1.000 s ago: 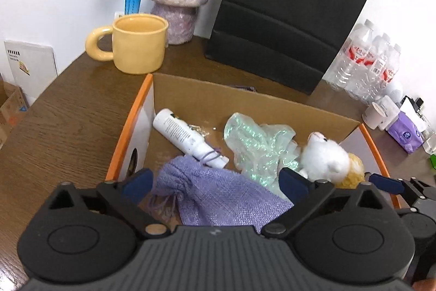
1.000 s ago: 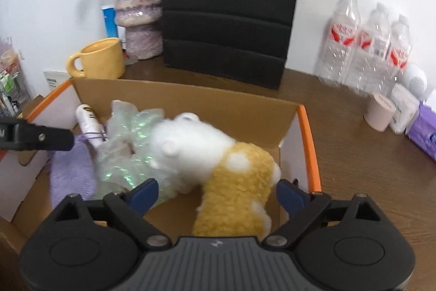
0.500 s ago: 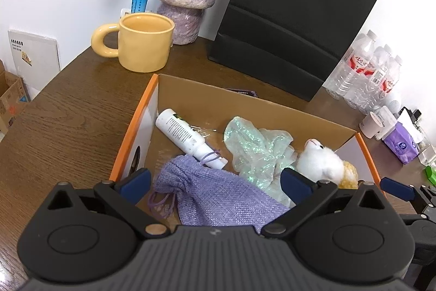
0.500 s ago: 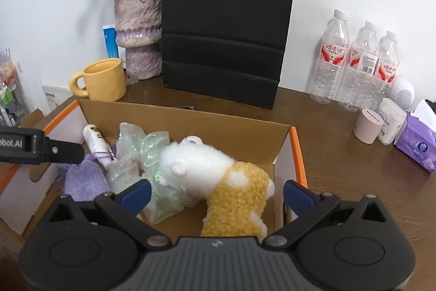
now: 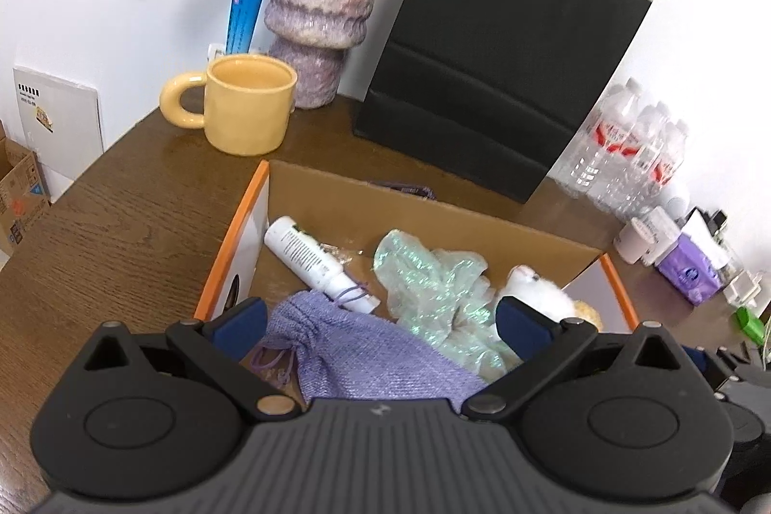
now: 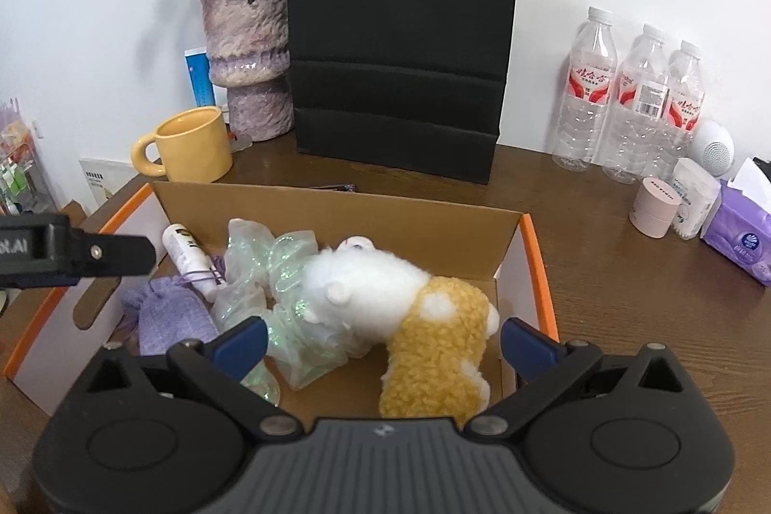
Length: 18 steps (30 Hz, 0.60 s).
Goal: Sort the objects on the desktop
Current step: 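Withdraw both grippers from the box toward the red rose and green tissue pack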
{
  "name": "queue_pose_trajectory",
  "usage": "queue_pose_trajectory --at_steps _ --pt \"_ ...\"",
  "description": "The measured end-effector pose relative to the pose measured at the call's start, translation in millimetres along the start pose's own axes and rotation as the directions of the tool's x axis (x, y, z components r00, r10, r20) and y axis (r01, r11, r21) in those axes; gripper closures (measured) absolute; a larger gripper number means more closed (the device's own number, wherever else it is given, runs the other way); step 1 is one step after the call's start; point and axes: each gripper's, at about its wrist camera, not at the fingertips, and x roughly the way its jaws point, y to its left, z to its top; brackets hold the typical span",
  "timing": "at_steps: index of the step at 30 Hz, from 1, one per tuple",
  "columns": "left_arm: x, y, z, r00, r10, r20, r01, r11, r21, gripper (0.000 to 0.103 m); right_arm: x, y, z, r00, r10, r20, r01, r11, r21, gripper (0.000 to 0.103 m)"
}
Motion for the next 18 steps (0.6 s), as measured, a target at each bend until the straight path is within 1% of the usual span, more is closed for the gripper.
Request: queue_pose_trajectory --at_steps 3,6,11,14,16,18 --pt "-17 1 1 0.998 -0.006 0.061 0.008 0.999 -0.032 0.0 -14 3 1 0.999 -0.003 0.043 0.003 1.0 0.0 0.0" --pt "-32 0 1 0.994 -0.015 0.107 0.02 0.999 -0.042 0.0 -29 5 2 0.996 0.0 0.086 -0.001 1.0 0.007 0.0" --pt "-53 -9 -2 0.986 -0.064 0.155 0.067 0.998 -0.017 0.0 -52 9 0 0.989 0.017 0.147 -0.019 1.0 0.01 0.0" --pt "-66 -15 -6 0.978 -0.087 0.189 0.088 0.996 0.005 0.0 -67 13 -4 0.983 0.01 0.182 -0.008 1.0 -0.011 0.0" --pt "-72 -20 -11 0.976 -0.1 0.192 0.095 0.995 0.034 0.0 -76 15 -7 0.981 0.0 0.193 0.005 1.0 -0.023 0.0" --pt "-78 -25 -16 0.974 -0.114 0.194 0.103 0.993 0.063 0.0 -85 16 -13 0.981 0.005 0.196 0.001 1.0 -0.031 0.0"
